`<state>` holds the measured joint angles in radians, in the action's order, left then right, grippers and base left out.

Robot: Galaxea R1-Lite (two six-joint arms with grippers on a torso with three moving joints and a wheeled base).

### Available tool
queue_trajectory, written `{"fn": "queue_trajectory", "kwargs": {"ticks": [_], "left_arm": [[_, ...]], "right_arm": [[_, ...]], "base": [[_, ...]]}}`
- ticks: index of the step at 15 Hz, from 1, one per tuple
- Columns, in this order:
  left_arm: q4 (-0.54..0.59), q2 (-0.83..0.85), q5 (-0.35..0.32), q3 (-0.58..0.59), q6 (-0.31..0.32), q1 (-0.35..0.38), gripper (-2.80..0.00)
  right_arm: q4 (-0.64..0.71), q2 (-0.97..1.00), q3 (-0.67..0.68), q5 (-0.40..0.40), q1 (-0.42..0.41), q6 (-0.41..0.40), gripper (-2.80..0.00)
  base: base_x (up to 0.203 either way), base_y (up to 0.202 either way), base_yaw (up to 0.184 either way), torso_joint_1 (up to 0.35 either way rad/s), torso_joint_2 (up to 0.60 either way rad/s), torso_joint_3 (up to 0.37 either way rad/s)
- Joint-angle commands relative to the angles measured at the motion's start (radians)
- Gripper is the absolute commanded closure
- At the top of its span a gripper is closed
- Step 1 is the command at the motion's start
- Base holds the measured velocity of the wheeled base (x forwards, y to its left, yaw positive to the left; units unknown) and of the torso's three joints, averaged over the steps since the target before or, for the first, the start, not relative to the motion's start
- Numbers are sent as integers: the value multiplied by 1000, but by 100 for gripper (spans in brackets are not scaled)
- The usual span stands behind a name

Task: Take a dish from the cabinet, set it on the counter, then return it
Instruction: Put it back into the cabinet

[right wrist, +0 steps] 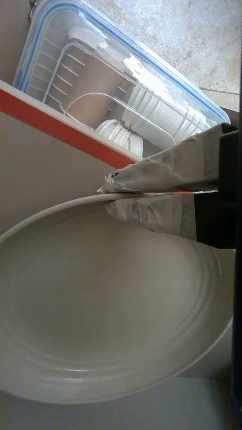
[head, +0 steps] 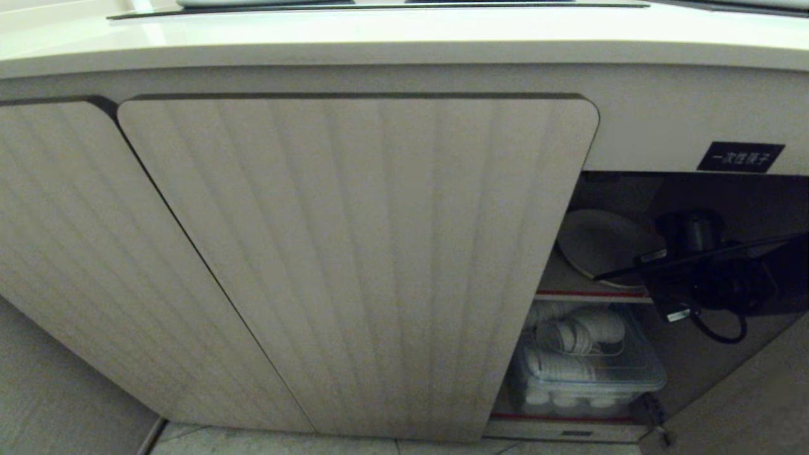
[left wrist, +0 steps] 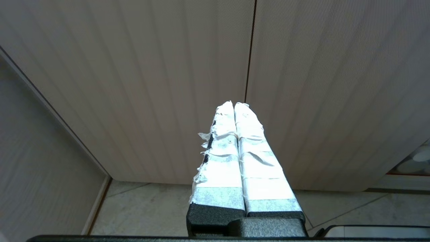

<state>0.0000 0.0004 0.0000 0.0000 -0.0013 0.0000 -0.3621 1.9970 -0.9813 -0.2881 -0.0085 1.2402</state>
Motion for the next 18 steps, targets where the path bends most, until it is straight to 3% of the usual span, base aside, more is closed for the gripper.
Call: {"fn": "queue_trajectory", "kwargs": {"ticks": [1,18], "left_arm": [[0,0,0,0,0,0,0],[0,0,0,0,0,0,0]], "right_arm": [[-1,2,-2,0,-1,8,0],[29,11,-25,17,-1,4,0]], "base": [[0,0,0,0,0,0],[0,0,0,0,0,0]]}}
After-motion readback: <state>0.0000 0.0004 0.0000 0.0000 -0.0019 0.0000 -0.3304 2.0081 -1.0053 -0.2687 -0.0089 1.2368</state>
